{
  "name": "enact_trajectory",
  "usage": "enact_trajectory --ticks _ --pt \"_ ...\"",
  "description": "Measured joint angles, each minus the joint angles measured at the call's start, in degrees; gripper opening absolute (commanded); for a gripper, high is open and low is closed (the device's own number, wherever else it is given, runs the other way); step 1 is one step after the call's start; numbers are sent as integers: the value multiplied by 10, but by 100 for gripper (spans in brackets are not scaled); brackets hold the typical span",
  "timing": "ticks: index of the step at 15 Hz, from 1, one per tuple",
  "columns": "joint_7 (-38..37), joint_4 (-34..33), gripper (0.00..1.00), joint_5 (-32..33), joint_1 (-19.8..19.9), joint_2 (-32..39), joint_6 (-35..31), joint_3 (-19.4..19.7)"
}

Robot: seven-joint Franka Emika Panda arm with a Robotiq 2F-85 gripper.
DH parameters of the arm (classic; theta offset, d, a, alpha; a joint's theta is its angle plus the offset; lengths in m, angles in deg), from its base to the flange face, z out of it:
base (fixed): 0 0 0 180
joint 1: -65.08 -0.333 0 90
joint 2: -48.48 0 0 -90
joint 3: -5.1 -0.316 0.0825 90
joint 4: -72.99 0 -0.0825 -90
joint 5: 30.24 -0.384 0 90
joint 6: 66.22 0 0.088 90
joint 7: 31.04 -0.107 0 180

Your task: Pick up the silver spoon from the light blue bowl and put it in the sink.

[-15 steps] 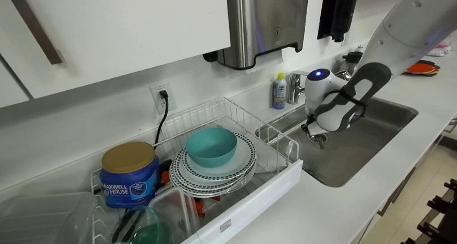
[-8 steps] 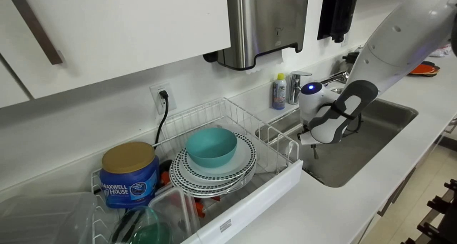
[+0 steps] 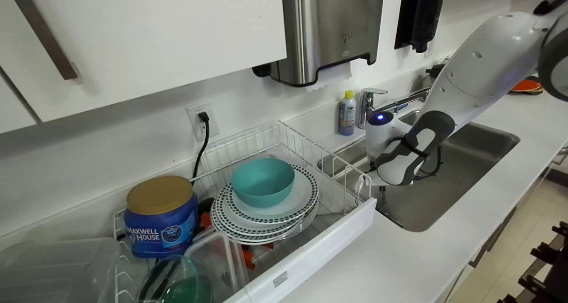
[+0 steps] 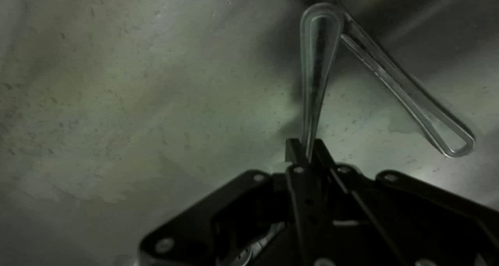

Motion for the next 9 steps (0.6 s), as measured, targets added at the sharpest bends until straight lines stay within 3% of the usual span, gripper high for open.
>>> enact_trajectory --ticks 1,3,9 --pt "0 -5 33 -2 1 5 0 -1" --pt "-1 -12 41 -8 3 10 0 -1" --pt "-4 -17 86 -11 5 -1 -3 9"
